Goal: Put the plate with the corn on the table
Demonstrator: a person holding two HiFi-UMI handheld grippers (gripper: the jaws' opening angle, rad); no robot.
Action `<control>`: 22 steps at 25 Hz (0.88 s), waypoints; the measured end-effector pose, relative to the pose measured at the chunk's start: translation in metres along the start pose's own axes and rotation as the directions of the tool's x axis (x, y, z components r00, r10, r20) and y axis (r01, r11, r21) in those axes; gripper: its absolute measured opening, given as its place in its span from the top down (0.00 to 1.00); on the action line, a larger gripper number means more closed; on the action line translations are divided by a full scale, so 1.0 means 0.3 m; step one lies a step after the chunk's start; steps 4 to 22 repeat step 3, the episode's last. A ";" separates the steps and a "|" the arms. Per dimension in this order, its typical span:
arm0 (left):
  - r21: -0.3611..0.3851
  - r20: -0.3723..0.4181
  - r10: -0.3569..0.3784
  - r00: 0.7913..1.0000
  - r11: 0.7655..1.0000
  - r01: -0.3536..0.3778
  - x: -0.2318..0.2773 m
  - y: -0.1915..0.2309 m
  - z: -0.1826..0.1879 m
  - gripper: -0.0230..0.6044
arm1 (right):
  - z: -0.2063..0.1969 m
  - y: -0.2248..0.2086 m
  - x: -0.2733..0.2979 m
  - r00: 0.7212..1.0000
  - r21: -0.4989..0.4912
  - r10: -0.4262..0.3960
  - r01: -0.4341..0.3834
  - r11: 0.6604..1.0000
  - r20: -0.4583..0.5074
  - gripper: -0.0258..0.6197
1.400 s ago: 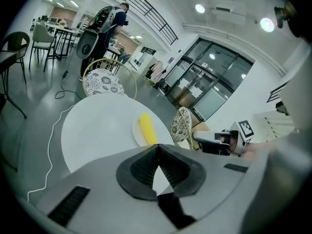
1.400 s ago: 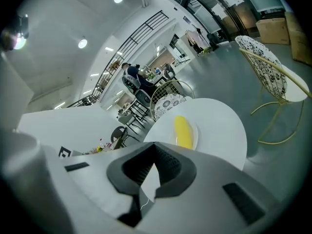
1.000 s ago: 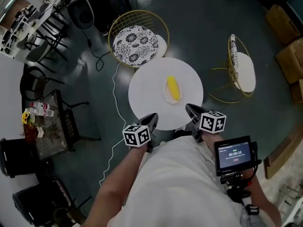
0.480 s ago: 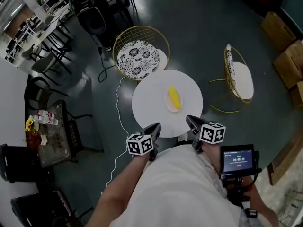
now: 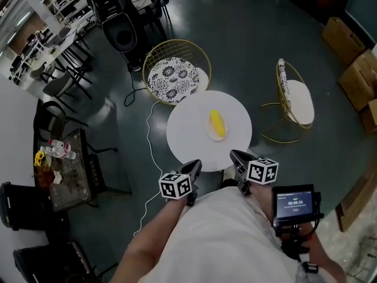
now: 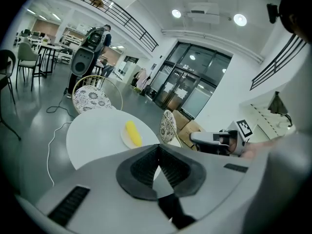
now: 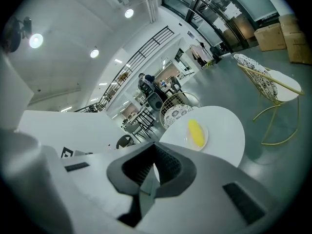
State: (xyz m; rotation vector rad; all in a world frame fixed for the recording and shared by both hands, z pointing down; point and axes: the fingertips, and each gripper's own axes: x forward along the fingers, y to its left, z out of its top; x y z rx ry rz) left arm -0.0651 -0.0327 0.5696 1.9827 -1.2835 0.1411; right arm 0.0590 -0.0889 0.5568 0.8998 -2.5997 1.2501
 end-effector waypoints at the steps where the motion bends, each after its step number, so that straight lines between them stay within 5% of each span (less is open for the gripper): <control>1: 0.000 0.000 0.000 1.000 1.000 0.000 -0.003 -0.003 -0.006 0.95 | -0.003 0.002 -0.004 1.000 -0.001 0.000 0.000 1.000 0.000 0.95; 22: -0.001 0.000 -0.001 1.000 1.000 0.001 -0.009 -0.009 -0.016 0.95 | -0.009 0.004 -0.010 1.000 -0.003 0.000 0.000 1.000 0.000 0.95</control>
